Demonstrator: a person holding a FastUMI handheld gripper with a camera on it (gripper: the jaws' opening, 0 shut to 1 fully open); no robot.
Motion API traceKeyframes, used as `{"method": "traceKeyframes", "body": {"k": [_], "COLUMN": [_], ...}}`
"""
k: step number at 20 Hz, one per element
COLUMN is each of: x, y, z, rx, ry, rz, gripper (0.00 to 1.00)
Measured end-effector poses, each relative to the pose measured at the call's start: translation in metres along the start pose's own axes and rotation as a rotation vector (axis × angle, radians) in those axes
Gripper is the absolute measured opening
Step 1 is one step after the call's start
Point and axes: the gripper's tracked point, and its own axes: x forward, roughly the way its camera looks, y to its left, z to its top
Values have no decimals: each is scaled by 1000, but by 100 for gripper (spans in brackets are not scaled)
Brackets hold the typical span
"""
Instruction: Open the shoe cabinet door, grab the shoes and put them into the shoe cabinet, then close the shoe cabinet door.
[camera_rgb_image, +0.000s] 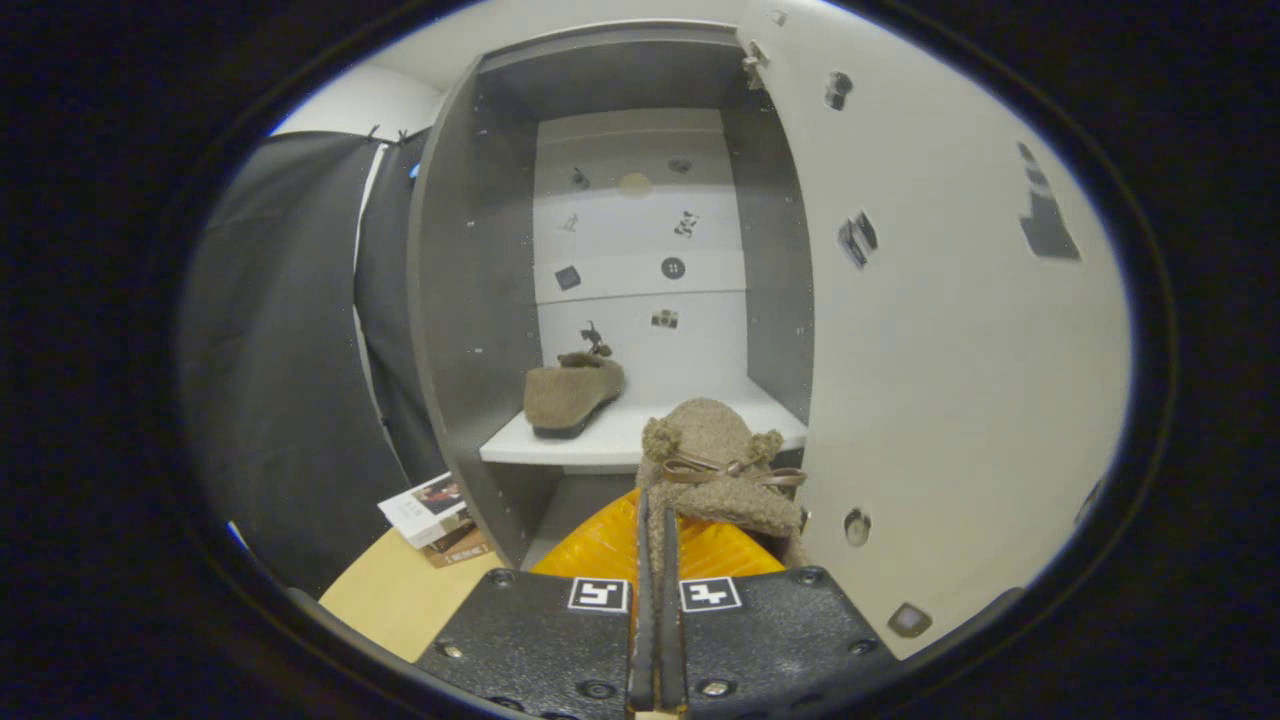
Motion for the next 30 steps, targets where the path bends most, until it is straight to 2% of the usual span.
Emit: {"method": "traceKeyframes", "body": {"k": [8, 13, 19, 22, 25, 30], "x": [40, 81, 119, 132, 148, 149], "y": [-16, -18, -30, -25, -13, -15], "z": [62, 82, 67, 48, 29, 21], "rx": [-80, -160, -253, -192, -152, -87], "ry": [-63, -111, -37, 39, 114, 193], "rz": [-78, -76, -84, -78, -29, -74], "gripper": [6, 6, 6, 6, 6, 8]}}
